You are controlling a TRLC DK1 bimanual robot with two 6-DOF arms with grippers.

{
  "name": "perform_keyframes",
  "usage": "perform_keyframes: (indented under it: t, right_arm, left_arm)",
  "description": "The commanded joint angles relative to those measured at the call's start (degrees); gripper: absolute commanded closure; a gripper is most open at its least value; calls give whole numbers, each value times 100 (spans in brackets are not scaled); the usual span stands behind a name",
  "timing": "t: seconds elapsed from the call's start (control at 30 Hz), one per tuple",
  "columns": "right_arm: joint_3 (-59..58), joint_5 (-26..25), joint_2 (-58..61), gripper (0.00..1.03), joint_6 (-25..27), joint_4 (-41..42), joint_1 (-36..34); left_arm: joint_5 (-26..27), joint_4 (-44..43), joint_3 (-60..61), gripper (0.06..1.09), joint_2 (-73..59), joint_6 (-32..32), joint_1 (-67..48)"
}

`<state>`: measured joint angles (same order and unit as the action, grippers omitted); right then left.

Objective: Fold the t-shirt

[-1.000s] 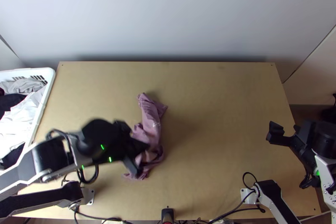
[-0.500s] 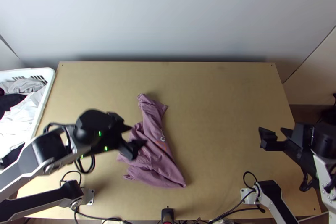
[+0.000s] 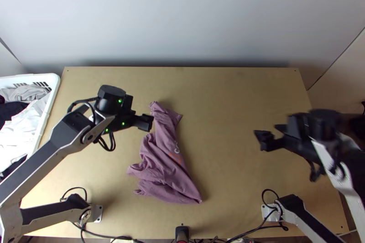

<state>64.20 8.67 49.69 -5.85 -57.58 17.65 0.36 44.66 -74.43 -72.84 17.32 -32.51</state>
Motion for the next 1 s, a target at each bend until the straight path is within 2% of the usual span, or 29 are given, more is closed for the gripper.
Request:
perform_keyframes:
  t: [0.0, 0.13, 0.43, 0.73, 0.97]
  right_arm:
    - [-22, 566, 1086, 4, 145, 573, 854]
    - [-4, 874, 1737, 4, 189, 810, 1425]
    - [382, 874, 3187, 4, 330, 1109, 3262]
    - [1657, 874, 4558, 4, 725, 1144, 4528]
    - [2747, 944, 5525, 4, 743, 1144, 5143]
  left_arm:
    - [-10, 640, -62, 11, -81, 61, 360]
    - [-10, 1018, 544, 11, 516, -71, 351]
    - [-10, 1457, 1124, 11, 1430, -71, 931]
    - [-10, 1554, 1669, 11, 1949, -62, 1449]
    - [-1, 1554, 1977, 11, 2292, -53, 1713]
